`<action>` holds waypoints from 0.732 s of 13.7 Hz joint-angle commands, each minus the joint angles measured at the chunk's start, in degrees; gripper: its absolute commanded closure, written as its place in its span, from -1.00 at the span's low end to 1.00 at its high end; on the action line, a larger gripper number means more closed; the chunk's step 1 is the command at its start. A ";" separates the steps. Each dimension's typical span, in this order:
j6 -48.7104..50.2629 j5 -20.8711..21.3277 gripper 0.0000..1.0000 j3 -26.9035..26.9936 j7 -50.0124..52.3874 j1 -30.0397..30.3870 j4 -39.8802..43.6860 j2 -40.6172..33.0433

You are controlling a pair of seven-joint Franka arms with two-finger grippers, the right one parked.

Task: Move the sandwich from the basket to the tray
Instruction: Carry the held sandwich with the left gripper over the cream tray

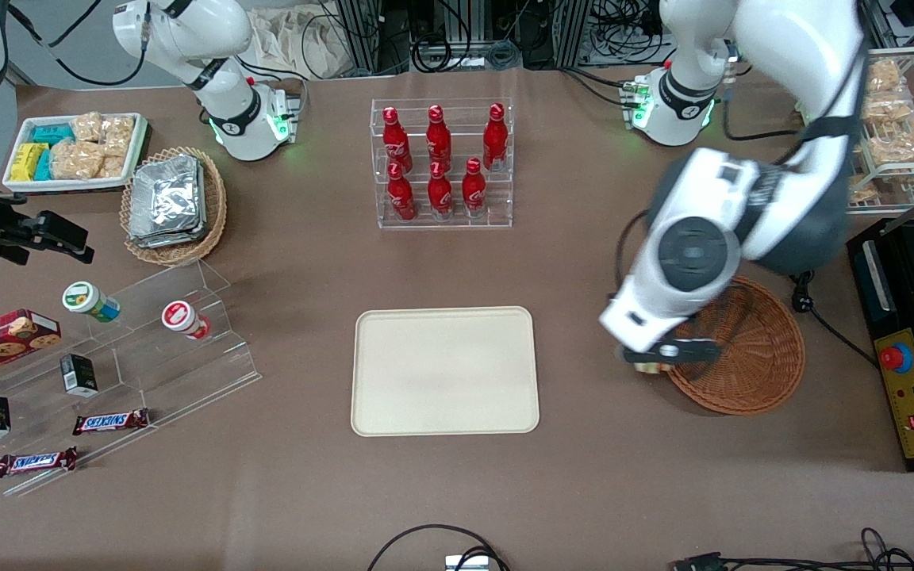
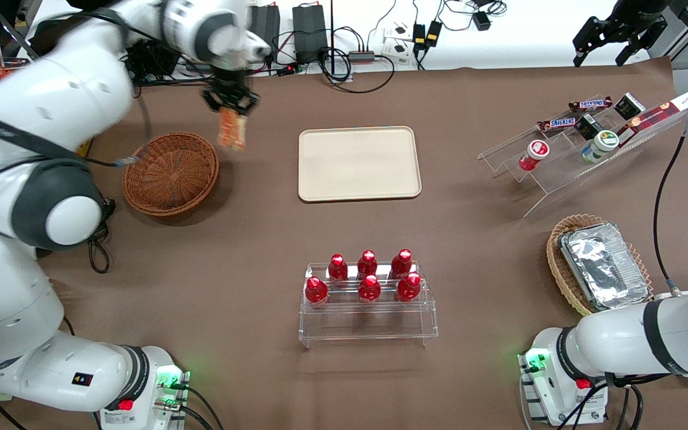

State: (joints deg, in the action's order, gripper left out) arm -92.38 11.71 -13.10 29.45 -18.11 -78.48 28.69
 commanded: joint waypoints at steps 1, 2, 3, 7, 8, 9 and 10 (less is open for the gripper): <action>0.01 1.03 1.00 0.09 3.41 -5.35 8.33 9.25; -2.00 1.29 1.00 0.18 4.46 -7.19 9.30 11.54; -5.06 1.47 1.00 0.18 6.56 -7.82 9.31 13.47; -14.82 1.38 1.00 0.09 8.87 -9.75 9.31 18.49; -17.63 1.47 1.00 0.18 8.87 -9.76 9.31 19.98; -20.10 1.47 1.00 0.18 8.78 -9.58 9.31 21.30; -21.51 1.47 1.00 0.26 8.87 -9.75 9.31 22.01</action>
State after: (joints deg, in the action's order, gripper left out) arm -112.07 12.21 -13.20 37.31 -27.12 -71.96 47.98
